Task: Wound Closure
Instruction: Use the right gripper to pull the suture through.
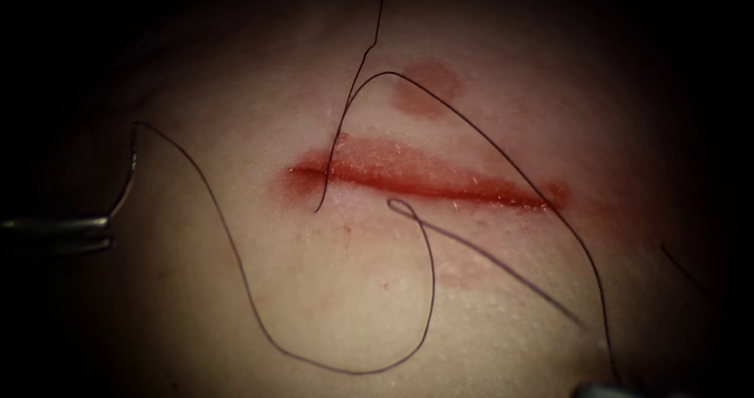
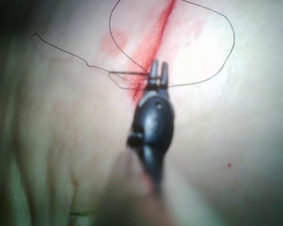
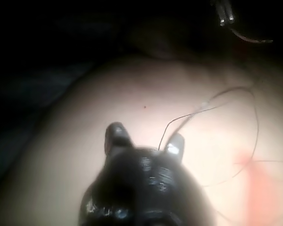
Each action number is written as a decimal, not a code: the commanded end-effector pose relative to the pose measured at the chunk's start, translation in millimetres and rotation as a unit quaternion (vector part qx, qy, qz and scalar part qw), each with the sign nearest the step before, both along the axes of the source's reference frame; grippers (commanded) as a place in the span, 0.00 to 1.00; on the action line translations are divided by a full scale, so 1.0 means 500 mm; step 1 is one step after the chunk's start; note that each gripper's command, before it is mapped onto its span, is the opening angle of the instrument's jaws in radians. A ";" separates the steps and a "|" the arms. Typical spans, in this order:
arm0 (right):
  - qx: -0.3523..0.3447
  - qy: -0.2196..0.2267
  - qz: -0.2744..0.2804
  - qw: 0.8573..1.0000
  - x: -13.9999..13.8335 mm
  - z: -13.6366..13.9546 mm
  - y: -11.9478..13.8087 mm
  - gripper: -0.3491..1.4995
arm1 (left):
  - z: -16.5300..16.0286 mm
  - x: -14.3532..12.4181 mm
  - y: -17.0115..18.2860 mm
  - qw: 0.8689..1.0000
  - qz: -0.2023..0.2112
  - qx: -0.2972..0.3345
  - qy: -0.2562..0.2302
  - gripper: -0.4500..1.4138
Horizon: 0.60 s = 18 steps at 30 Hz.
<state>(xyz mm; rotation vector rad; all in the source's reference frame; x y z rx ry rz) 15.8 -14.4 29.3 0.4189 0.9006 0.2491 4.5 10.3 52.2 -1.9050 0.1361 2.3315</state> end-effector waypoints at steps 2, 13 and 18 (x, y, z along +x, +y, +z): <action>0.042 0.033 0.000 0.999 -0.0030 -0.0034 -0.0017 0.99 | 0.0014 -0.0010 -0.0003 1.000 0.001 0.001 -0.001 0.05; -0.008 -0.043 -0.034 0.998 -0.0192 -0.0114 -0.0035 0.99 | 0.0015 -0.0006 -0.0002 1.000 0.002 0.001 -0.001 0.05; -0.208 -0.286 -0.054 0.934 -0.0233 -0.0128 0.0061 0.99 | 0.0015 -0.0006 -0.0002 1.000 0.002 0.001 -0.001 0.05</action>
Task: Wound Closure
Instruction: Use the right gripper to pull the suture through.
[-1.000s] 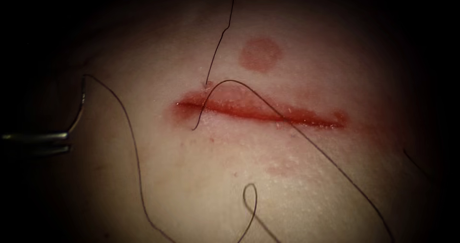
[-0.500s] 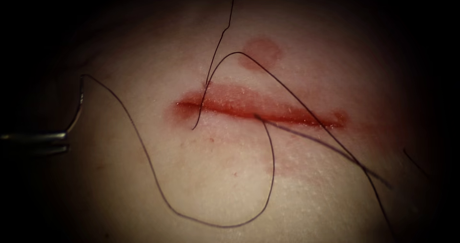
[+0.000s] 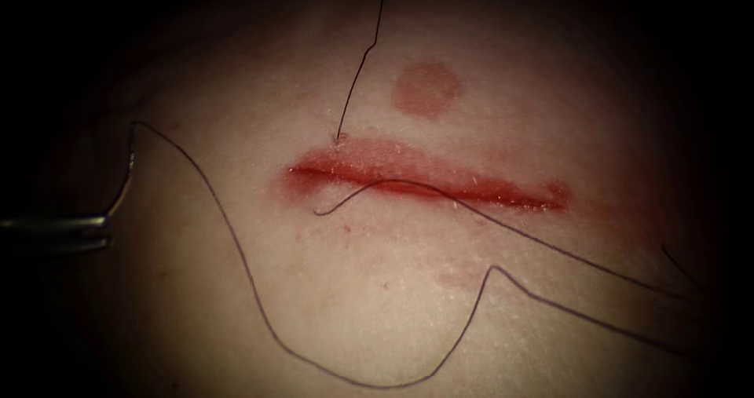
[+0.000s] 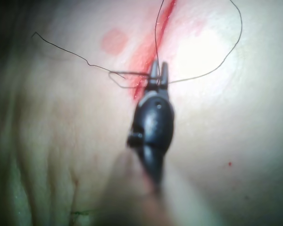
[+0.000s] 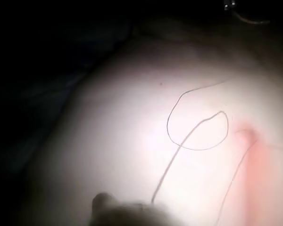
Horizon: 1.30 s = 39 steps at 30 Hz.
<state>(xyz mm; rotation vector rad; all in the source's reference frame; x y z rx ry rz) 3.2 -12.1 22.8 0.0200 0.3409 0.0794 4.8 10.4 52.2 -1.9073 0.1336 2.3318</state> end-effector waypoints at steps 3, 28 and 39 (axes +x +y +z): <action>-0.050 -0.047 -0.024 0.997 0.0031 -0.0014 0.0026 0.99 | 0.0015 -0.0010 -0.0003 1.000 0.000 0.000 -0.001 0.05; 0.037 0.301 0.122 0.945 0.0584 0.0146 0.0163 0.99 | 0.0019 -0.0011 -0.0006 1.000 0.000 -0.001 -0.001 0.05; 0.016 0.332 0.120 0.935 0.0642 0.0232 0.0205 0.99 | 0.0021 -0.0009 -0.0010 1.000 0.000 -0.002 0.000 0.05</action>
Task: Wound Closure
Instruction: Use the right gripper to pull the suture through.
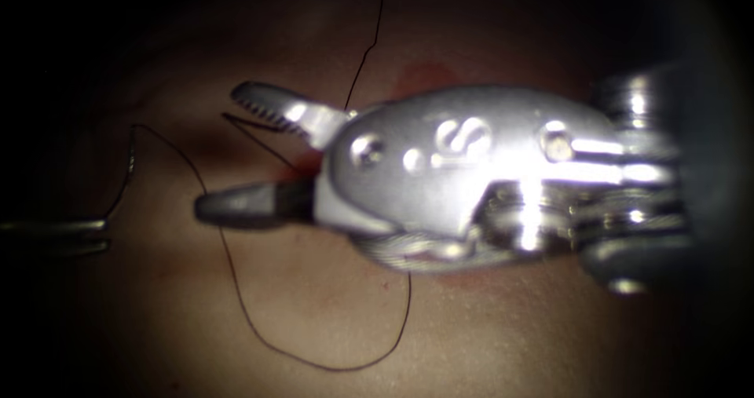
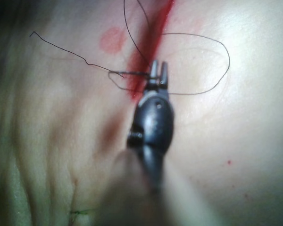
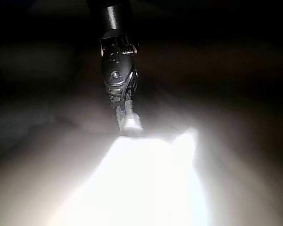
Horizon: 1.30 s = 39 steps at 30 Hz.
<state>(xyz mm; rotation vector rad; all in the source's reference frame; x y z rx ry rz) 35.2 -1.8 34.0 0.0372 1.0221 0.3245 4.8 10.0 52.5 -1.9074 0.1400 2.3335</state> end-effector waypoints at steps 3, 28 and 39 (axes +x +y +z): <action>0.001 0.002 -0.005 1.000 -0.0023 -0.0001 -0.0005 0.99 | 0.0015 -0.0010 -0.0002 1.000 0.001 0.000 -0.001 0.05; 0.367 0.229 0.195 0.880 -0.0244 0.0074 0.0052 0.91 | 0.0018 -0.0011 -0.0004 1.000 0.000 0.000 -0.001 0.05; 0.423 0.329 0.178 0.825 -0.0365 0.0029 0.0028 0.90 | 0.0023 -0.0012 -0.0003 1.000 0.001 -0.001 -0.001 0.05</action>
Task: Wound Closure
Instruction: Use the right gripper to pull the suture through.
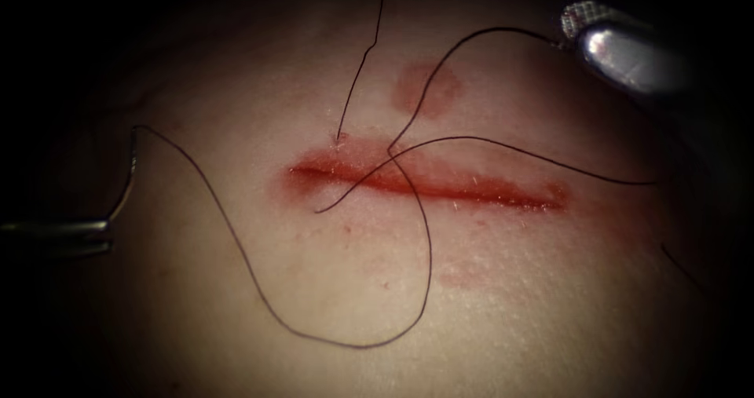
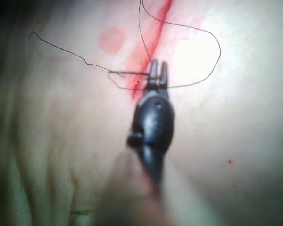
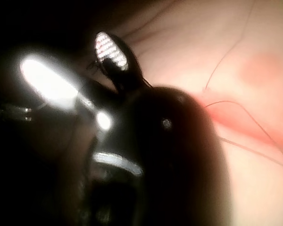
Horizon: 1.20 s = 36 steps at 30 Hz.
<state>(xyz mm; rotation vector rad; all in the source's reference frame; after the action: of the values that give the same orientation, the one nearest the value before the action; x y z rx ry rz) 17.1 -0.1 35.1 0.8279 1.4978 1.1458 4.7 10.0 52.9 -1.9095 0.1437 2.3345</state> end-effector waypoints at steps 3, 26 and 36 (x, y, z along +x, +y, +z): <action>0.006 -0.003 0.004 1.000 -0.0034 -0.0018 -0.0004 0.91 | 0.0016 -0.0010 -0.0004 1.000 0.000 0.000 -0.001 0.05; -0.192 -0.253 -0.194 0.928 0.0339 0.0179 -0.0058 0.96 | 0.0020 -0.0013 -0.0008 1.000 -0.001 -0.001 0.000 0.05; -0.284 -0.362 -0.300 0.835 0.0374 0.0363 -0.0134 0.91 | 0.0020 -0.0014 -0.0010 1.000 -0.001 -0.001 0.000 0.05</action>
<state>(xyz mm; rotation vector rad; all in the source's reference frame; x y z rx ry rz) 35.4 -6.7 52.8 0.3060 0.7450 0.3851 4.5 9.6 53.2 -1.9081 0.1509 2.3358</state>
